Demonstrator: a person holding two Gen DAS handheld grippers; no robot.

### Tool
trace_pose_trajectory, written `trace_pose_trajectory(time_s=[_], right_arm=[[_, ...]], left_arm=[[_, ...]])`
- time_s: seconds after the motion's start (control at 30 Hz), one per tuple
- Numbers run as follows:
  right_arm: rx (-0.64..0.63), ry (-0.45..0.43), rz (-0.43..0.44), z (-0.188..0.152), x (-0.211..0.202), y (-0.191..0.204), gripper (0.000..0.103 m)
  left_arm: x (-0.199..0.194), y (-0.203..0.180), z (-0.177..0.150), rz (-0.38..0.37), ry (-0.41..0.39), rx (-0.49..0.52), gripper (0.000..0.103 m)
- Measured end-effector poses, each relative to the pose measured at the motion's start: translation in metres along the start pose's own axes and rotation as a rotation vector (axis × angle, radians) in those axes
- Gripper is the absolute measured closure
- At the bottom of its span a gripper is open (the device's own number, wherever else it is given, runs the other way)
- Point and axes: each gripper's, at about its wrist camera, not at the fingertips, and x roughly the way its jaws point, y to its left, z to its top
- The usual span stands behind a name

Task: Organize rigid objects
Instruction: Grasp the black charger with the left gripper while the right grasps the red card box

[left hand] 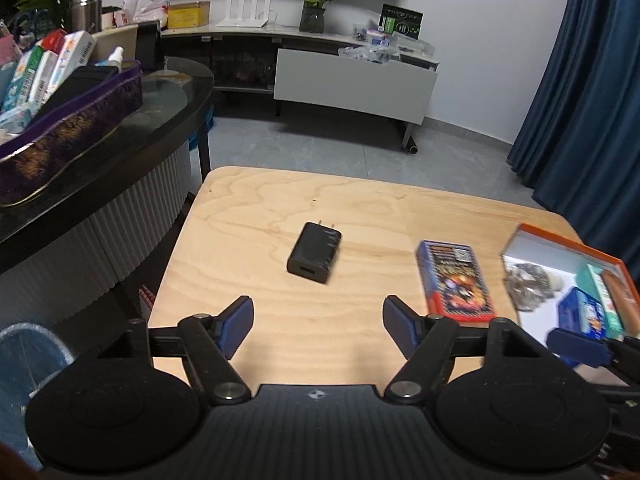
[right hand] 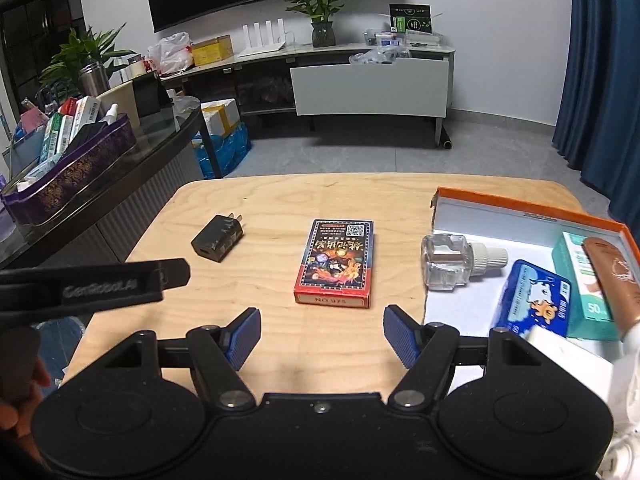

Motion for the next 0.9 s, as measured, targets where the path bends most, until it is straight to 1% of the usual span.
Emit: trace_pose_trajectory(time_s=[0.1, 0.33, 0.4, 0.5, 0.6, 0.63, 0.67, 0.7, 0.83, 0.9], right_arm=[[0.009, 0.01, -0.003, 0.003, 0.009, -0.002, 0.022], [0.013, 0.025, -0.008, 0.013, 0.03, -0.006, 0.022], [0.016, 0.028, -0.005, 0.016, 0.036, -0.005, 0.022], [0.014, 0.037, -0.001, 0.02, 0.046, -0.004, 0.022], [0.01, 0.049, -0.003, 0.026, 0.058, -0.002, 0.022], [0.012, 0.052, -0.002, 0.028, 0.061, -0.002, 0.022], [0.017, 0.056, -0.003, 0.03, 0.065, -0.002, 0.022], [0.022, 0.062, -0.005, 0.032, 0.069, -0.002, 0.022], [0.025, 0.082, -0.012, 0.04, 0.086, -0.003, 0.019], [0.023, 0.106, -0.015, 0.043, 0.095, -0.005, 0.018]], left_arm=[[0.022, 0.005, 0.008, -0.008, 0.011, -0.004, 0.028], [0.062, 0.003, 0.02, 0.0, 0.042, 0.066, 0.028], [0.068, 0.003, 0.022, 0.004, 0.04, 0.071, 0.032], [0.073, 0.003, 0.025, 0.012, 0.029, 0.083, 0.041], [0.073, 0.002, 0.025, 0.011, 0.013, 0.111, 0.055], [0.073, 0.001, 0.025, 0.01, 0.008, 0.113, 0.057], [0.073, 0.001, 0.024, 0.006, 0.002, 0.113, 0.065], [0.073, 0.0, 0.024, 0.003, -0.002, 0.116, 0.066], [0.071, 0.004, 0.024, -0.01, -0.003, 0.112, 0.067], [0.066, 0.007, 0.023, -0.01, -0.011, 0.101, 0.067]])
